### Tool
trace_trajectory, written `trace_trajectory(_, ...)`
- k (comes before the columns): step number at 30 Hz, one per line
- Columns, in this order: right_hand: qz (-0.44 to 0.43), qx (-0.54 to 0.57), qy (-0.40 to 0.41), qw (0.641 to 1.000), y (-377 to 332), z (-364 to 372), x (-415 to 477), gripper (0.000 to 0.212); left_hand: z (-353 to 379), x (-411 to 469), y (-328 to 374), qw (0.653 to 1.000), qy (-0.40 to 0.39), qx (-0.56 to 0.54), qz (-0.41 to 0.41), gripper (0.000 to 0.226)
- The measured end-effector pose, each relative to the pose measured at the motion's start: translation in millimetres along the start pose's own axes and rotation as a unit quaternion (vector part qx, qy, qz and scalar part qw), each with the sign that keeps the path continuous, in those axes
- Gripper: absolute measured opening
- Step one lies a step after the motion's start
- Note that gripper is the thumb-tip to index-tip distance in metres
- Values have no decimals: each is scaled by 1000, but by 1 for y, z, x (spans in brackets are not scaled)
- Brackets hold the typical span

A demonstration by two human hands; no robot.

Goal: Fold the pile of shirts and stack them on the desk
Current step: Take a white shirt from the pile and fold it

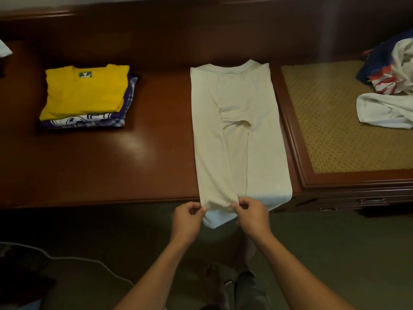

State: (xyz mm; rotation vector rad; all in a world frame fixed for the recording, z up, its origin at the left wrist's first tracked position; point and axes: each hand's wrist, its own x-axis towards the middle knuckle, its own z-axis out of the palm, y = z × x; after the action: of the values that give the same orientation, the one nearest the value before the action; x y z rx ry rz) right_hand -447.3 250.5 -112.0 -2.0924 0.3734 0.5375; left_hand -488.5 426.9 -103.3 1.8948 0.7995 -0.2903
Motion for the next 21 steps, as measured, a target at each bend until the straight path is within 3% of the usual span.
trace_trajectory(4,3,3,5,1000,4,-2,-1,8,-9,-10,-2,997,67,19,45,6)
trace_trajectory(9,27,8,-5,1000,3,-3,-2,5,-12,-4,-10,998,-10,-68,-12,9)
trace_trajectory(12,43,25,65,997,9,-13,0,4,-9,0,-13,996,-44,-72,-8,18)
trace_trajectory(15,43,65,173,982,17,-33,-1,5,-4,6,-21,998,-43,-36,4,10)
trace_trajectory(18,44,104,250,962,31,-51,1,20,-1,7,-24,999,-35,-18,-6,6)
trace_trajectory(21,107,138,260,950,46,-65,6,41,3,7,-28,998,-67,-6,-16,6)
